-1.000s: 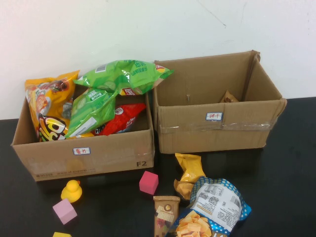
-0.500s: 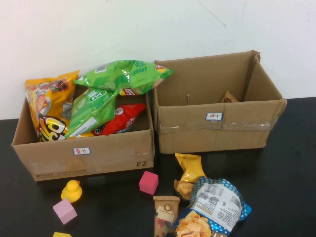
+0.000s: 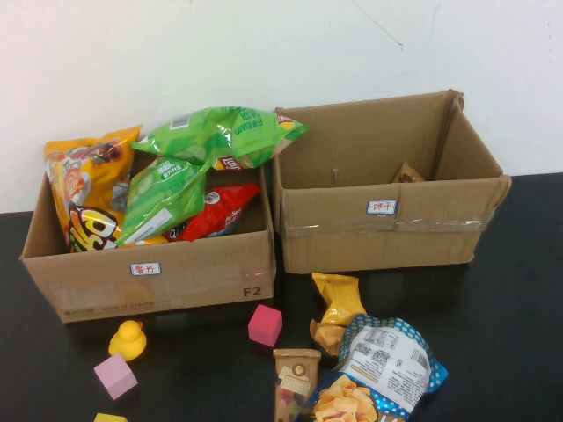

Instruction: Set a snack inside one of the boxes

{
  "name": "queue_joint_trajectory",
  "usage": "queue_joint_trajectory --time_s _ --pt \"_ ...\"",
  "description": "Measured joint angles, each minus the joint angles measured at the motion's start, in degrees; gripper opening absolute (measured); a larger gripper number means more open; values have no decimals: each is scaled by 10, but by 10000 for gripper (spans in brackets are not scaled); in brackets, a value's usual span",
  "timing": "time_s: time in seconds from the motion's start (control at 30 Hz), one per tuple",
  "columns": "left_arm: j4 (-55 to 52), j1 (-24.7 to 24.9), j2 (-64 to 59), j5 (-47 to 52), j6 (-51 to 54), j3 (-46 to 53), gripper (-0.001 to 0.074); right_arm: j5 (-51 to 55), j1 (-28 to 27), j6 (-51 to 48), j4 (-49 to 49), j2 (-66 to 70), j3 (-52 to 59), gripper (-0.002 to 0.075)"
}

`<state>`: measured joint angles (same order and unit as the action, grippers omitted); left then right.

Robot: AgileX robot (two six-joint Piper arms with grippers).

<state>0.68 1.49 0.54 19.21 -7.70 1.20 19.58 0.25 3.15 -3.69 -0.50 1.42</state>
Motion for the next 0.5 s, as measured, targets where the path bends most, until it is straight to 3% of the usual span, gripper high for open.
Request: queue_joint_trajectory --time_s 0.3,0.5 --pt "0 0 0 -12 0 0 -2 0 0 0 0 0 0 -1" --pt "0 0 0 -160 0 3 -2 -97 0 0 0 0 3 -1"
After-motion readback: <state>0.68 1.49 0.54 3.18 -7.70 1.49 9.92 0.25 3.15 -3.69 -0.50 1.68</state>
